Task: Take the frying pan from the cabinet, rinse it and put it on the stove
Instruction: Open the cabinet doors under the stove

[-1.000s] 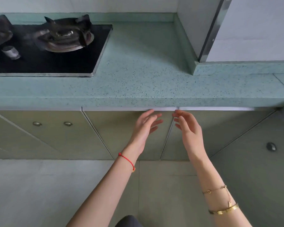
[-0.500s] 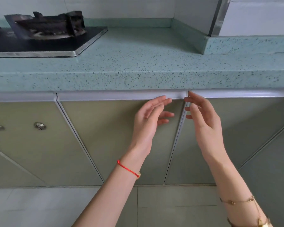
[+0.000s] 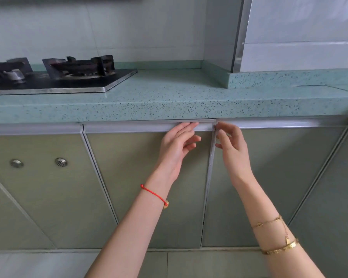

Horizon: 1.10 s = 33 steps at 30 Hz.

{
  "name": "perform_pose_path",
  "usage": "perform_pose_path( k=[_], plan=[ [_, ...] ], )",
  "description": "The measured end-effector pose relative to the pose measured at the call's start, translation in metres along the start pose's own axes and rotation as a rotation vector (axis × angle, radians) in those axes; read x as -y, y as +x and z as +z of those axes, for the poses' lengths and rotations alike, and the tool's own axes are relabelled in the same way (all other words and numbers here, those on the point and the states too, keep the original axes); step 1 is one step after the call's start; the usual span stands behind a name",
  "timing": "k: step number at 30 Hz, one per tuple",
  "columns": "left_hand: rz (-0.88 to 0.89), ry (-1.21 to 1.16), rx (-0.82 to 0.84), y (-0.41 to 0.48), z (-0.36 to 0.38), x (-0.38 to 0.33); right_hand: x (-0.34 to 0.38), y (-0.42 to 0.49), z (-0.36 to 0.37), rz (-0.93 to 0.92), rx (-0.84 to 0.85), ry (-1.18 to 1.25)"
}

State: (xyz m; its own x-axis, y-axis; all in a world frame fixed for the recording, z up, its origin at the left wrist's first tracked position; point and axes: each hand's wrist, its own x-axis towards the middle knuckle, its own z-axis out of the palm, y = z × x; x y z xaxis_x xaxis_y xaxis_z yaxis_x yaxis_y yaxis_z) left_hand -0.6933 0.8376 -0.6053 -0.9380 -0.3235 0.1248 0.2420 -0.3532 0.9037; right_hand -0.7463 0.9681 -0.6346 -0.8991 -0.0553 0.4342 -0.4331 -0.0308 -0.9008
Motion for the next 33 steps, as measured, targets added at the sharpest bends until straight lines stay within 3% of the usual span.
perform_pose_path(
  k=[4, 9, 18, 25, 30, 33],
  plan=[
    [0.028, 0.035, -0.006, -0.017, -0.003, 0.000, 0.004, -0.004, -0.003, 0.007, -0.015, 0.025],
    [0.062, 0.067, 0.047, -0.040, -0.009, -0.003, 0.016, -0.020, -0.006, -0.100, 0.126, 0.020],
    [0.135, 0.090, 0.002, -0.086, -0.018, 0.005, 0.026, -0.057, -0.008, -0.256, 0.096, 0.071],
    [0.493, 0.430, -0.281, -0.143, -0.019, 0.026, 0.041, -0.098, -0.009, -0.349, 0.173, 0.109],
    [0.726, 0.702, -0.329, -0.172, -0.021, 0.038, 0.055, -0.122, -0.007, -0.422, 0.197, 0.083],
    [0.777, 0.742, -0.393, -0.185, -0.026, 0.040, 0.061, -0.134, -0.001, -0.478, 0.228, 0.090]
  ],
)
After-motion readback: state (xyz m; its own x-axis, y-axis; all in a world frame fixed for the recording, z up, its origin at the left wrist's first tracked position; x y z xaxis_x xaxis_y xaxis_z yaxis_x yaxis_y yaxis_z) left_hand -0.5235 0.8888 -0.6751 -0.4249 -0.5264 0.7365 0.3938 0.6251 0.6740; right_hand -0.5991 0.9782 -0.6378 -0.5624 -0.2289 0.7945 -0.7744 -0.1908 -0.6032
